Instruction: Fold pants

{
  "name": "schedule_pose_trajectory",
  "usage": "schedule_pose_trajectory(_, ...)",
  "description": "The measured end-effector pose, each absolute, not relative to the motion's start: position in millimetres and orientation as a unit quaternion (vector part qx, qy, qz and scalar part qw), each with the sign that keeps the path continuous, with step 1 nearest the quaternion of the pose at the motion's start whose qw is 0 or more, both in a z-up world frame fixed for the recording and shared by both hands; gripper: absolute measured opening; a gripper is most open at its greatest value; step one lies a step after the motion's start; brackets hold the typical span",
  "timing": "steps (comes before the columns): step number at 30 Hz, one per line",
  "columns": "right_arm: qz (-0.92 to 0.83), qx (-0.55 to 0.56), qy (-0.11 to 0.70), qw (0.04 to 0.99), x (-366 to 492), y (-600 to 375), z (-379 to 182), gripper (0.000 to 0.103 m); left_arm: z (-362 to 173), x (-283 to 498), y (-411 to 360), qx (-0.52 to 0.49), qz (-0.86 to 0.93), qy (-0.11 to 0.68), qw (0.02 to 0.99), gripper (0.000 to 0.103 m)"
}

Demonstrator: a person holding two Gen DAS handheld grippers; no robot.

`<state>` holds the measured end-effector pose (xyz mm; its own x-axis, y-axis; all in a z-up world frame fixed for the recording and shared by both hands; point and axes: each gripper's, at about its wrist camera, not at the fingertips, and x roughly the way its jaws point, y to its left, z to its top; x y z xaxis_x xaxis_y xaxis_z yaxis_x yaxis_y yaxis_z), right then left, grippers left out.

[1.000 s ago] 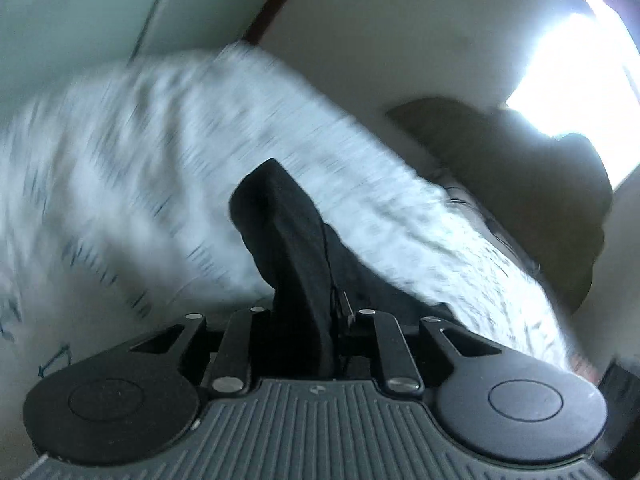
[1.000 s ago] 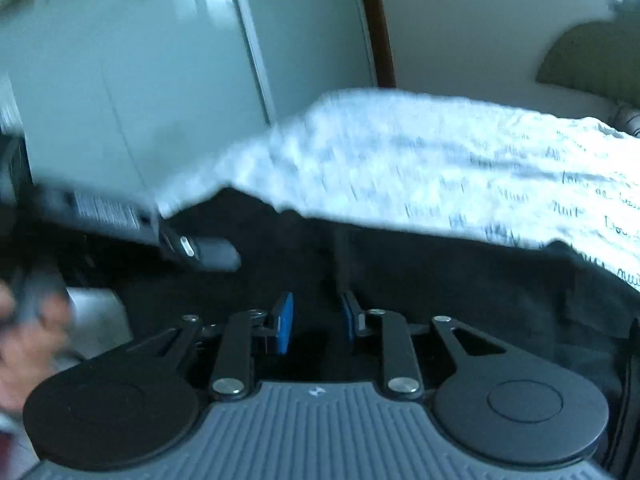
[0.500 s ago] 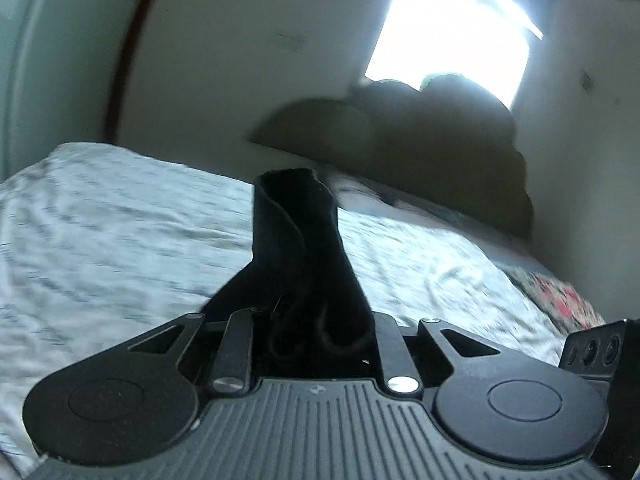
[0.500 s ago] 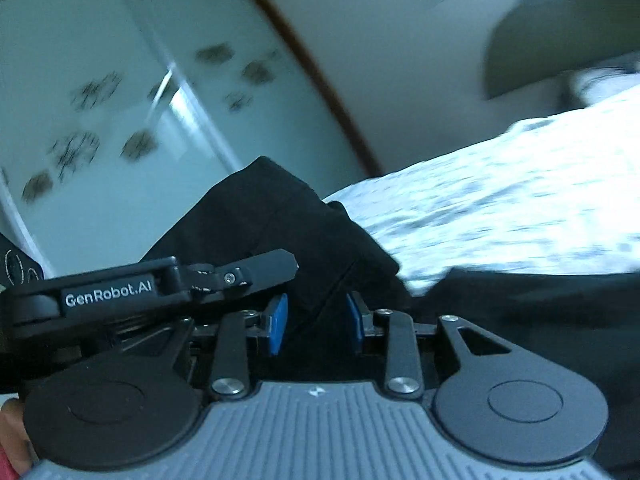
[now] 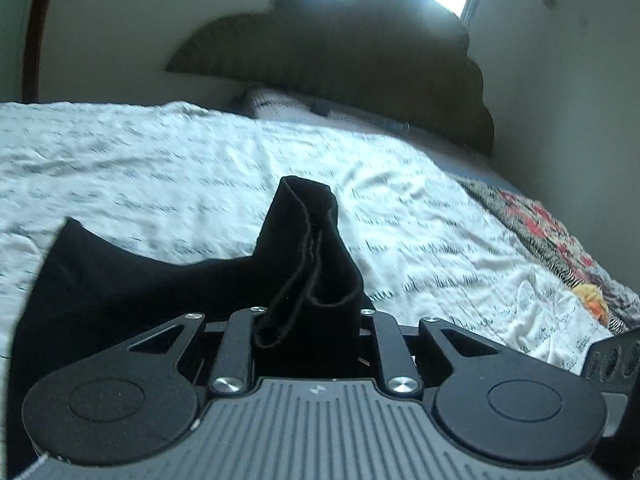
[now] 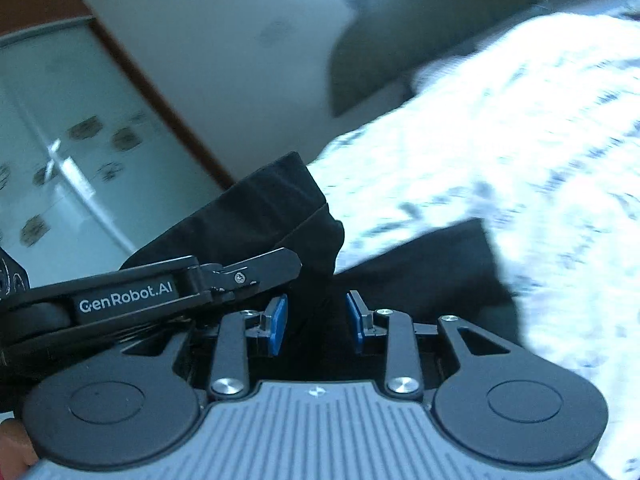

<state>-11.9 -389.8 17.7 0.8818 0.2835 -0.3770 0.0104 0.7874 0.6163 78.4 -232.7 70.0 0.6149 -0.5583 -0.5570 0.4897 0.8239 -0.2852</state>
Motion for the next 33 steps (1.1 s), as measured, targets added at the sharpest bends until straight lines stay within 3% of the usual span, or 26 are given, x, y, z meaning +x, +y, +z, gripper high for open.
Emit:
schedule_pose_trajectory(2, 0.056, 0.322, 0.235, 0.915, -14, -399, 11, 0.031, 63, 82, -244, -0.051, -0.300, 0.334, 0.892, 0.024)
schedule_pose_trajectory(6, 0.020, 0.333, 0.239, 0.912, -20, -417, 3, 0.032, 56, 86, -257, -0.057, -0.333, 0.351, 0.873, 0.041)
schedule_pose_trajectory(7, 0.011, 0.330, 0.238, 0.913, -23, -420, 2, 0.039, 57, 87, -253, -0.067, -0.350, 0.355, 0.864, 0.048)
schedule_pose_trajectory(10, -0.063, 0.300, 0.207, 0.929, -44, -434, 10, 0.080, 72, 88, -228, -0.087, -0.373, 0.339, 0.859, 0.066)
schedule_pose_trajectory(13, -0.106, 0.286, 0.182, 0.935, -53, -443, 19, 0.081, 88, 90, -192, -0.046, -0.334, 0.277, 0.900, 0.088)
schedule_pose_trajectory(16, -0.053, 0.268, 0.178, 0.945, -42, -443, 35, 0.081, 86, 106, -167, 0.029, -0.244, 0.239, 0.939, 0.089)
schedule_pose_trajectory(19, 0.009, 0.228, 0.209, 0.951, -1, -427, 45, 0.081, 70, 137, -152, 0.066, -0.181, 0.281, 0.940, 0.086)
schedule_pose_trajectory(21, 0.007, 0.127, 0.283, 0.951, 47, -399, 34, 0.080, 54, 156, -152, 0.080, -0.163, 0.317, 0.931, 0.085)
schedule_pose_trajectory(22, -0.031, 0.073, 0.302, 0.950, 62, -391, 25, 0.080, 44, 166, -154, 0.091, -0.153, 0.332, 0.926, 0.079)
schedule_pose_trajectory(24, -0.083, 0.036, 0.318, 0.944, 79, -392, 11, 0.095, 26, 180, -154, 0.106, -0.134, 0.349, 0.921, 0.071)
schedule_pose_trajectory(27, -0.078, 0.066, 0.306, 0.946, 71, -397, 15, 0.097, 25, 183, -137, 0.079, -0.122, 0.340, 0.929, 0.068)
schedule_pose_trajectory(29, -0.072, 0.061, 0.279, 0.956, 52, -392, 28, 0.097, 33, 176, -122, 0.056, -0.127, 0.325, 0.935, 0.071)
schedule_pose_trajectory(32, -0.007, 0.075, 0.287, 0.955, 29, -396, 38, 0.097, 37, 156, -96, 0.042, -0.162, 0.321, 0.932, 0.085)
schedule_pose_trajectory(33, 0.058, 0.131, 0.312, 0.939, 28, -413, 34, 0.097, 34, 152, -89, 0.035, -0.184, 0.327, 0.926, 0.089)
